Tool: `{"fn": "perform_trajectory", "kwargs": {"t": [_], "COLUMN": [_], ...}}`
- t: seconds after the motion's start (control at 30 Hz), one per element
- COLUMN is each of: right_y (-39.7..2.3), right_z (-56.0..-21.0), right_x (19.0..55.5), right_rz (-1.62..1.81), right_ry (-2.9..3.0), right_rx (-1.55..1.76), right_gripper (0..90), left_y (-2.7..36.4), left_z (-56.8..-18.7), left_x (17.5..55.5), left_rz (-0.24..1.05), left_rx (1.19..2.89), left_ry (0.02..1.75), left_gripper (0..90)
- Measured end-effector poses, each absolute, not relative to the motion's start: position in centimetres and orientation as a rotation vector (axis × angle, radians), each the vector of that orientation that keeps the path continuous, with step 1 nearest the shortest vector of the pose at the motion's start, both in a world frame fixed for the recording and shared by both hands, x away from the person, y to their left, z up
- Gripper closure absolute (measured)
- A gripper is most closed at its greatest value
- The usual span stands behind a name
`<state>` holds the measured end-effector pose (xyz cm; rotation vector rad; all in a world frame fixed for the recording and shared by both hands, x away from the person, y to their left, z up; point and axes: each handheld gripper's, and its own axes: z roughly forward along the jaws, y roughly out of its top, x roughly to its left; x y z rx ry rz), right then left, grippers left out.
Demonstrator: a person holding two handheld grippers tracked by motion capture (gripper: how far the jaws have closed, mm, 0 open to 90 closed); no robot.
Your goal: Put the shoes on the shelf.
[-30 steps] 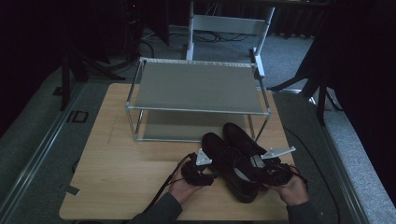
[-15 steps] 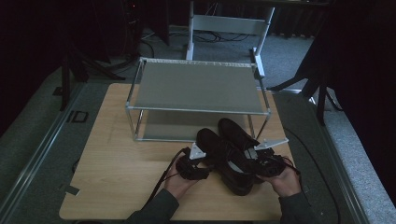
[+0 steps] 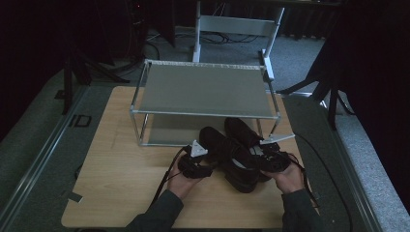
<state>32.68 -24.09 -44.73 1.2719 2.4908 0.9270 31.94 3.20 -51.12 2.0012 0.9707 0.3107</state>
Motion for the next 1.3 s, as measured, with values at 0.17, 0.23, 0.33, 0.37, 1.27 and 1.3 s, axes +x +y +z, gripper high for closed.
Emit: {"fn": "perform_trajectory", "kwargs": {"t": [0.17, 0.23, 0.33, 0.37, 1.27, 1.3], "right_y": [-23.5, -23.2, -22.9, -22.8, -20.2, -20.1], "right_z": [-44.8, -44.8, -44.8, -44.7, -45.8, -45.8], "right_x": [33.6, 33.9, 34.3, 34.5, 37.4, 37.5], "right_rz": [0.934, 0.93, 0.923, 0.928, 0.994, 0.992], "right_ry": [2.488, 2.486, 2.479, 2.47, 2.333, 2.322], "right_rx": [1.284, 1.283, 1.287, 1.292, 1.405, 1.411], "right_gripper": [79.6, 79.6, 79.6, 79.6, 79.5, 79.4], "left_y": [4.5, 4.8, 5.1, 5.1, 2.6, 2.5], "left_z": [-50.2, -50.1, -50.1, -50.1, -50.3, -50.4], "left_x": [31.8, 31.6, 31.4, 31.4, 30.7, 30.7], "left_rz": [0.323, 0.326, 0.331, 0.33, 0.358, 0.356], "left_rx": [1.97, 1.968, 1.982, 1.986, 2.035, 2.036], "left_ry": [0.992, 0.993, 0.985, 0.984, 0.921, 0.918], "left_gripper": [45.0, 45.0, 45.0, 44.9, 40.2, 40.0]}}
